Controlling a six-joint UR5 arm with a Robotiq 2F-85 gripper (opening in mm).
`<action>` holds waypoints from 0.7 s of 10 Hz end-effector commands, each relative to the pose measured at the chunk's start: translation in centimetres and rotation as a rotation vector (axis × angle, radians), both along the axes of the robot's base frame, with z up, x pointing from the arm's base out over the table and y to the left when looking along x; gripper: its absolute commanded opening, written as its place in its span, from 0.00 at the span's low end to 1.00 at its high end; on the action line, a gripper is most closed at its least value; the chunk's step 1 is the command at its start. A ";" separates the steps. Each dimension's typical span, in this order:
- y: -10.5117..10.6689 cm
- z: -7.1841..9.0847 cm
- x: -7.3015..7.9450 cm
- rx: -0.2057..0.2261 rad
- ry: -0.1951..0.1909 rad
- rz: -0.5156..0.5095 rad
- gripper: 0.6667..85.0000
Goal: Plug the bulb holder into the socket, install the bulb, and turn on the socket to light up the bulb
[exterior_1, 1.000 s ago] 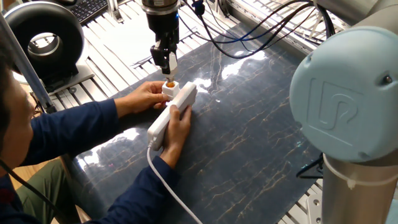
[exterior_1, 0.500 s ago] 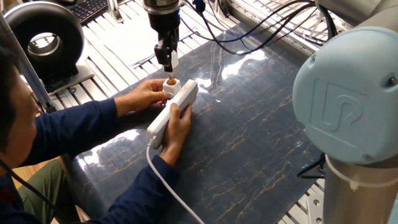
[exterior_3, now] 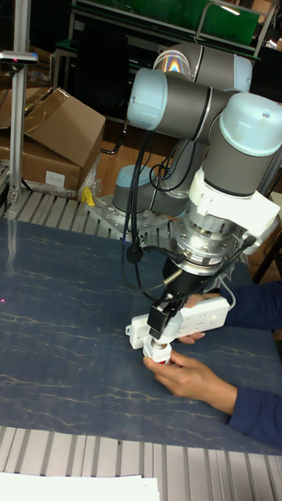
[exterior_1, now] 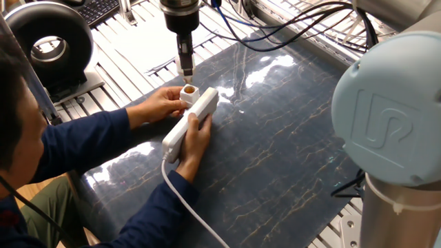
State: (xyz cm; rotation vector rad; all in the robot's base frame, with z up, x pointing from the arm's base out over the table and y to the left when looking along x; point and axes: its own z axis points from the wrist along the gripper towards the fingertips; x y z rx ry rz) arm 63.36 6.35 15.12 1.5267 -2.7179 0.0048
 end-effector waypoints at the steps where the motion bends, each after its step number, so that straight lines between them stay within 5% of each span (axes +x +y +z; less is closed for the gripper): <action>1: -0.3 -0.1 0.2 0.004 -0.009 0.085 0.00; 7: -0.4 -1.3 0.0 0.013 -0.016 0.085 0.00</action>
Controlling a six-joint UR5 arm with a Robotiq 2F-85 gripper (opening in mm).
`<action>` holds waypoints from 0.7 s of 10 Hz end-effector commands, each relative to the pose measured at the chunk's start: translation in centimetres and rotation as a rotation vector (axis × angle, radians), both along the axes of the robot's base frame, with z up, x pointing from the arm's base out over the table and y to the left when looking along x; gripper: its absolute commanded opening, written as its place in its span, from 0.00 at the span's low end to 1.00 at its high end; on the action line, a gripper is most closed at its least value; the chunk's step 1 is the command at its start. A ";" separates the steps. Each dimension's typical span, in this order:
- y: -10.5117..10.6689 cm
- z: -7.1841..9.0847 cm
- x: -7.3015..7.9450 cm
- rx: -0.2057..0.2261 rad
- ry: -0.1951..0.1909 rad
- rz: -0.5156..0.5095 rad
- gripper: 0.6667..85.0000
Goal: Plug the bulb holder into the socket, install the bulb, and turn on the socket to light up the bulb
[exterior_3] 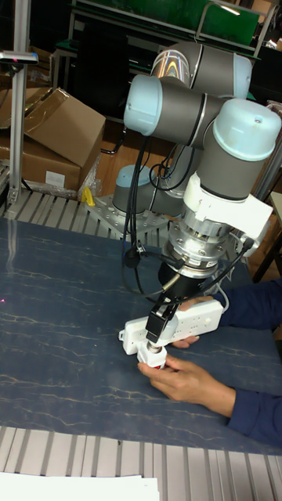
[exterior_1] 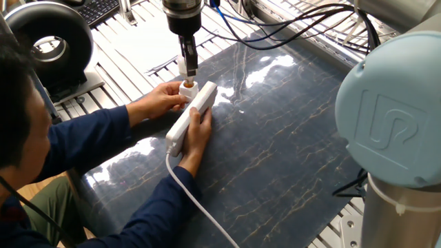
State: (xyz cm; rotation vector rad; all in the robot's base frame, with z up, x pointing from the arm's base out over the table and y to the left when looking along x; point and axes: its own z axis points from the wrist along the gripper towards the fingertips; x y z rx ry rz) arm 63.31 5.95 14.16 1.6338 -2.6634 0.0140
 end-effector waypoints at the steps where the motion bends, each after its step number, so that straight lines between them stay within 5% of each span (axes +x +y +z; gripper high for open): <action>1: 0.1 -0.4 0.1 0.015 -0.008 0.012 0.00; 4: 2.0 -0.7 0.4 0.070 -0.022 0.083 0.00; 7: 1.7 -1.1 -0.7 0.089 0.007 0.211 0.00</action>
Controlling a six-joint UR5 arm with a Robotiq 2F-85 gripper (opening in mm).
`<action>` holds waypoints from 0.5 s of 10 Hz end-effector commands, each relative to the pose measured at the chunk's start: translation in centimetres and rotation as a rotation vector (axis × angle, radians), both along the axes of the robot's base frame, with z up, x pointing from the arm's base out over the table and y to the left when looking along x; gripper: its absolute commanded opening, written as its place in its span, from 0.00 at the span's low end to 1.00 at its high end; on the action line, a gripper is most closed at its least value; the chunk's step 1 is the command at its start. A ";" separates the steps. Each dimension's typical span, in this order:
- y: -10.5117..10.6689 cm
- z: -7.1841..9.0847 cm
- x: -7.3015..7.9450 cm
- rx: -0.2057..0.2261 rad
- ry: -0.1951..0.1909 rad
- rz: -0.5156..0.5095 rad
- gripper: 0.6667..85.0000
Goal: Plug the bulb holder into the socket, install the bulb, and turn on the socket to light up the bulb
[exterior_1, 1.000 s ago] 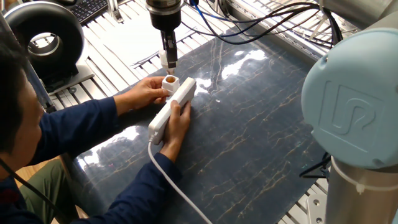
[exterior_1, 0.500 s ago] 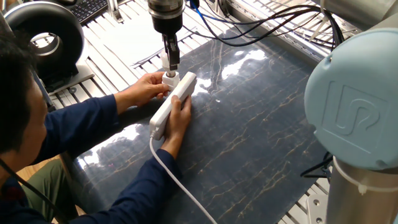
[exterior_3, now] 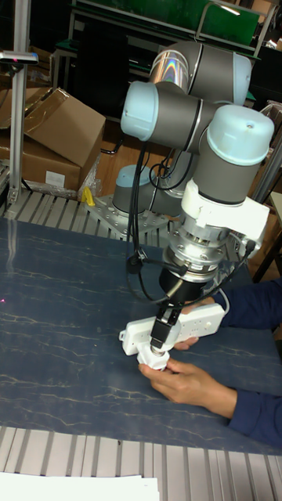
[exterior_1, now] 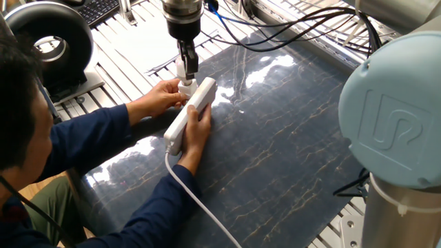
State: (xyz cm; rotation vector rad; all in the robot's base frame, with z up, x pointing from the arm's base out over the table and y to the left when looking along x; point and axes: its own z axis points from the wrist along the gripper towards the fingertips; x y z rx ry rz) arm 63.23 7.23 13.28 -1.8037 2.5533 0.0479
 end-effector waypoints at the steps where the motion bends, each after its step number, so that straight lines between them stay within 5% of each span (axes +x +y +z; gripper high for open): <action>1: 0.0 -0.2 -1.3 0.026 0.040 0.096 0.00; 5: -0.7 -0.4 -1.7 0.013 0.072 0.122 0.00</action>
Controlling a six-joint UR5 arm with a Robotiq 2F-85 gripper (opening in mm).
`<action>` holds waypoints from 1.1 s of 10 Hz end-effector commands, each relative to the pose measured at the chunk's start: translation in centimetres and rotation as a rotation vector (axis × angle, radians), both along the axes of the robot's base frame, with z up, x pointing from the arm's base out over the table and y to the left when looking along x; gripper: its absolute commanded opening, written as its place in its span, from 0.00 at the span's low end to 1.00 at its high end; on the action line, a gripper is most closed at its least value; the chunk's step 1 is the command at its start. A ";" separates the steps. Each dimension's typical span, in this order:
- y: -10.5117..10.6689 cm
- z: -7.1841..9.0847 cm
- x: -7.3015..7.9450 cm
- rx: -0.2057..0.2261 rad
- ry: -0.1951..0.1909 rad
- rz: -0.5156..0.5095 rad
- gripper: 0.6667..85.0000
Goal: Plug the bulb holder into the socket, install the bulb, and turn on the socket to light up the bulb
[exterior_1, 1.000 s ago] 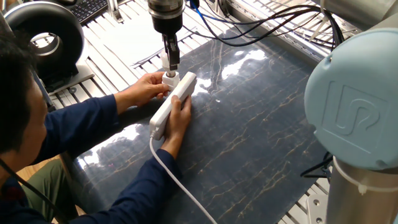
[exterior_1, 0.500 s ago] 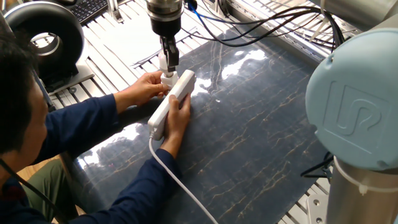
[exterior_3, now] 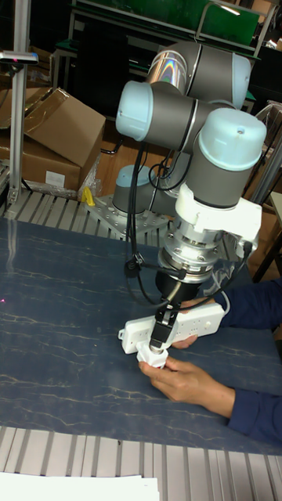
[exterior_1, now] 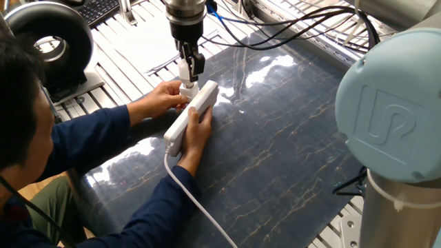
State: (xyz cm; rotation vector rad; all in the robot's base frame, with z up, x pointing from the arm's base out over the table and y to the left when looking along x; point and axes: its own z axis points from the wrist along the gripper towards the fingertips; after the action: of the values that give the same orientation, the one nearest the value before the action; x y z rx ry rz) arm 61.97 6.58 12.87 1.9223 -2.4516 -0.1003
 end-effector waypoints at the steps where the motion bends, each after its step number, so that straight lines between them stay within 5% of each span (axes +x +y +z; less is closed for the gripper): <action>1: -0.3 0.0 -0.5 -0.011 0.027 0.015 0.00; 11: 0.8 0.0 -1.3 -0.036 0.067 -0.394 0.00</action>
State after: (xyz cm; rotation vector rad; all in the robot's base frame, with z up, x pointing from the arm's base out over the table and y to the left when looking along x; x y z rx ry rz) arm 60.93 6.74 12.71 1.5251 -2.6486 -0.0919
